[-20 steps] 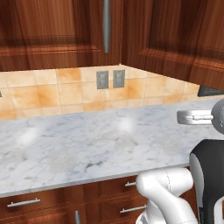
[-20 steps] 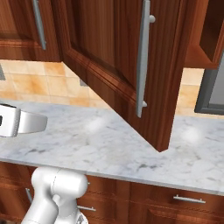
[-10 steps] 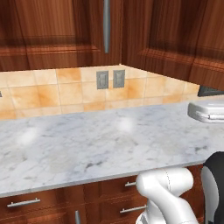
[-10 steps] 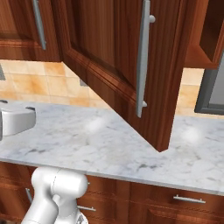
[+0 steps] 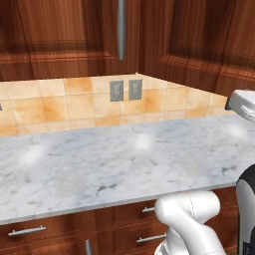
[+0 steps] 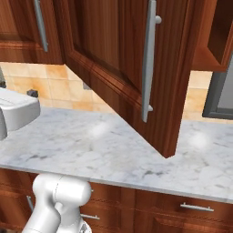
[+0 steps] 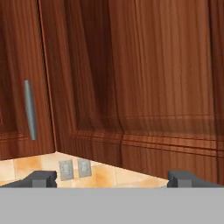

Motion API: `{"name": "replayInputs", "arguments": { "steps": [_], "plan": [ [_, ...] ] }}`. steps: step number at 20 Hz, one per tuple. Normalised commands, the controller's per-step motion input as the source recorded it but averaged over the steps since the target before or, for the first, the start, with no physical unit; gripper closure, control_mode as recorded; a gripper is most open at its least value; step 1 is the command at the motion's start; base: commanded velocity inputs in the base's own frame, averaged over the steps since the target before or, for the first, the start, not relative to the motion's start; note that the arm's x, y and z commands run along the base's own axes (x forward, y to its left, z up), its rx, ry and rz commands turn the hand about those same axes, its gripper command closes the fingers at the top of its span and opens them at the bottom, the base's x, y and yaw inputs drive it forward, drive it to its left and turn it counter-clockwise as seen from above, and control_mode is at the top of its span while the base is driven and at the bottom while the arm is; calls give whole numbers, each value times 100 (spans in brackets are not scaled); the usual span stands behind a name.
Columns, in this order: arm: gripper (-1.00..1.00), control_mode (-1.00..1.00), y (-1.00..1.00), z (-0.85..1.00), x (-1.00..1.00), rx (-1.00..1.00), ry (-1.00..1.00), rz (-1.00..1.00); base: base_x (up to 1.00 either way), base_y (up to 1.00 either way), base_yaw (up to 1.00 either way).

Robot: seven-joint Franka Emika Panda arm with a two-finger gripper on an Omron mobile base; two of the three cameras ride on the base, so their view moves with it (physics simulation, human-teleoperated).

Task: Close all open cabinet doors.

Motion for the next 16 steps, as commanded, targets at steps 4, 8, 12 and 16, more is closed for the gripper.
{"name": "replayInputs", "arguments": {
  "steps": [4, 8, 12, 16],
  "plan": [
    [-100, -100, -27, 2, 62, 7, -3, -10, 0, 0, 0],
    [-100, -100, -41, 0, 68, 9, 0, -12, 0, 0, 0],
    [-100, -100, -52, 0, 62, 9, -4, -6, 0, 0, 0],
    [-100, -100, -56, -8, 49, 8, -13, 0, 0, 0, 0]
  ]
}}
